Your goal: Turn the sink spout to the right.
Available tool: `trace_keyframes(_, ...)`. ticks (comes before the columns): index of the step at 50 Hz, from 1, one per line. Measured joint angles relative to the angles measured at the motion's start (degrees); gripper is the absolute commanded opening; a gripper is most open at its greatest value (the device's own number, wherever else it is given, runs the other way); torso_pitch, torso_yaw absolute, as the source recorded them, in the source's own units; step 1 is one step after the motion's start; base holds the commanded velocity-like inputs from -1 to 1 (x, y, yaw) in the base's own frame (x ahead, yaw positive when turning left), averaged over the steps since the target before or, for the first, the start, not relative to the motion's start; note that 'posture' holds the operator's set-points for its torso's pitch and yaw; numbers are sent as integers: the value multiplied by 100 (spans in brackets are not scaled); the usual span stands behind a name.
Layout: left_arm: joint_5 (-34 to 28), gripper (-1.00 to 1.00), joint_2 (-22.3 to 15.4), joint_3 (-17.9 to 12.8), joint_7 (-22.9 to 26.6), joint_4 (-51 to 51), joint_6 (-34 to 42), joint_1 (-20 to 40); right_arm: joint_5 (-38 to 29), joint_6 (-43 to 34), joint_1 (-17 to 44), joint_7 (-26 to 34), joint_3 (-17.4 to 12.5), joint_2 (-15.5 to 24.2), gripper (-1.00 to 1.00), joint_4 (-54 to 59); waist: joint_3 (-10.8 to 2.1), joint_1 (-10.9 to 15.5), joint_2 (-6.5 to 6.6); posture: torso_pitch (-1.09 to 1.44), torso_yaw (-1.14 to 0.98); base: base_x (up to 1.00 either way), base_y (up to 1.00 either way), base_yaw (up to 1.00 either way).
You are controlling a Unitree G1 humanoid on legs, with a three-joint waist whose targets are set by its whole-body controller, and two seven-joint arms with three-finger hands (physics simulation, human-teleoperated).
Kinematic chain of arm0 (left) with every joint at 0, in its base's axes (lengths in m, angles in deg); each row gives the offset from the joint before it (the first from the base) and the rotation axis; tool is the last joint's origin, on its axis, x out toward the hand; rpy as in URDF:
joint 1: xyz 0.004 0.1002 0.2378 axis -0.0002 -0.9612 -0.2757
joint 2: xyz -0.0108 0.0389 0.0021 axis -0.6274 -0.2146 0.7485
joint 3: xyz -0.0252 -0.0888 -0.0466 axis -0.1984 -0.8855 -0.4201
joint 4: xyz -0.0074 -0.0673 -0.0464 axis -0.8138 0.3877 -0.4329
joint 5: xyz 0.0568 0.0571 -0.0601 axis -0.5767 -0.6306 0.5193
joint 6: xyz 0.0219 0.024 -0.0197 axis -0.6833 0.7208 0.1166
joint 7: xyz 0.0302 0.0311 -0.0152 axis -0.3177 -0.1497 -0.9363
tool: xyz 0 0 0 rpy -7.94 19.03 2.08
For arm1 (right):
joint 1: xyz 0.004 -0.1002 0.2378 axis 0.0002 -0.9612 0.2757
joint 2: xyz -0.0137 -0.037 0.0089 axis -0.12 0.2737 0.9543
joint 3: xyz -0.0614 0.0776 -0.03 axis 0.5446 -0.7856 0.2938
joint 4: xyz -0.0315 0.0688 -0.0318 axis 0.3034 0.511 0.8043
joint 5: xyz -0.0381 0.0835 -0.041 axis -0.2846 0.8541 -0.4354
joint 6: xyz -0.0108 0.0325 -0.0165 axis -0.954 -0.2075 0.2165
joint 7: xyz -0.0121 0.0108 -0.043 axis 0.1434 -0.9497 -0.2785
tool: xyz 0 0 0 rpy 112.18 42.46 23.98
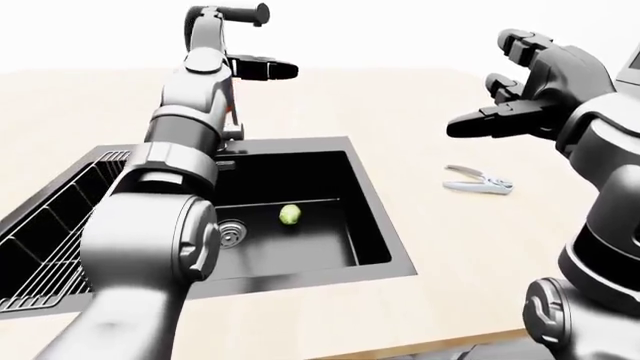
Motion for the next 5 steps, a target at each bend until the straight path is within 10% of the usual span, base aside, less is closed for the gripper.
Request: trace_keyframes(5,15,100,119,29,-13,-84,-10,-51,21,-22,-4,-10,-15,1,100,-23,-6,6,-5,-27,0,0,0,0)
